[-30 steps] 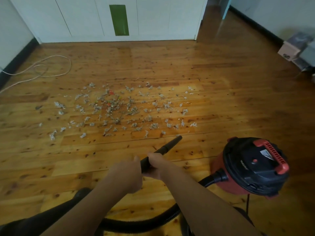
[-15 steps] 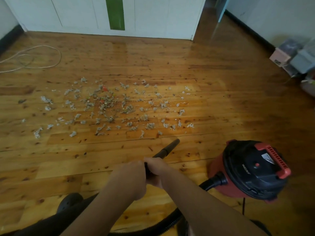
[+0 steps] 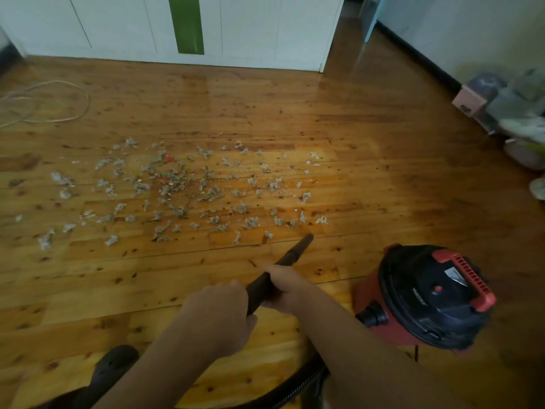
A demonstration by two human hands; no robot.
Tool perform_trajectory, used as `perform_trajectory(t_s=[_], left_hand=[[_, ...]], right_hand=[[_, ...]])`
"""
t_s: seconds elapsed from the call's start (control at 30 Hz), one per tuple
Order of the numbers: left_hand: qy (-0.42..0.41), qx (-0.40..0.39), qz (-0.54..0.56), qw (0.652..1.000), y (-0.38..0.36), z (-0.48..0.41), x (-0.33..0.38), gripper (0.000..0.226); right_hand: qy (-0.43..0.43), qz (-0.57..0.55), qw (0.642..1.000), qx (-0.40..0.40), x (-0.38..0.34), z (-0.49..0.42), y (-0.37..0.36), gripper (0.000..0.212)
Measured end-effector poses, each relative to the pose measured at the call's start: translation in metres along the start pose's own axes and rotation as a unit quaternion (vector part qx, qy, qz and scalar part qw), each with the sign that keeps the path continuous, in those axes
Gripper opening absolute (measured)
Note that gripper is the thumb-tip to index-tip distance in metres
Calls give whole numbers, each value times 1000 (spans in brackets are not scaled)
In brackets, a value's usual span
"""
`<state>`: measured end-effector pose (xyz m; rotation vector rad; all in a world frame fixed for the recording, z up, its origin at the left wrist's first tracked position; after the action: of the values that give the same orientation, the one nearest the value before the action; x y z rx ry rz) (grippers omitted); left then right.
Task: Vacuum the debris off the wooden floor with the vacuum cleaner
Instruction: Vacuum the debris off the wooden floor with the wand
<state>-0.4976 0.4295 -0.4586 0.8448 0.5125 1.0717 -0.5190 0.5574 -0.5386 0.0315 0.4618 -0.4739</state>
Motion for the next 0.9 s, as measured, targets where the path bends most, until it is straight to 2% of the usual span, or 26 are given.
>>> perform_trajectory(t_s=[0.27,0.4,0.57,0.9], left_hand=[[-31,-26,87,995,-2,-10,15,33],[-50,-77,149,985,1,-9,15,34],[-76,-138,203,966,0,-7,19,49],[-53,-96,156,982,-4,-1,16,40]], right_hand=[[35,-21,999,31,3,-4,-2,59],[47,-26,998,42,6,-7,2,59],[48,-37,996,62,2,-12,11,53],[53,-2,997,52,5,-11,7,47]])
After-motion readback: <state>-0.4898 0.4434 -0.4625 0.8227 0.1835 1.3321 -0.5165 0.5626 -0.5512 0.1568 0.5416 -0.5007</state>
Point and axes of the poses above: each hand's wrist, its own z-axis away from the middle knuckle, its own y-axis out of the back of the hand, x = y × z, the point moved 3 cm from there along -z, towards the middle knuckle, and after that the axes turned 10 degrees about -z, right-handed, at the moved point
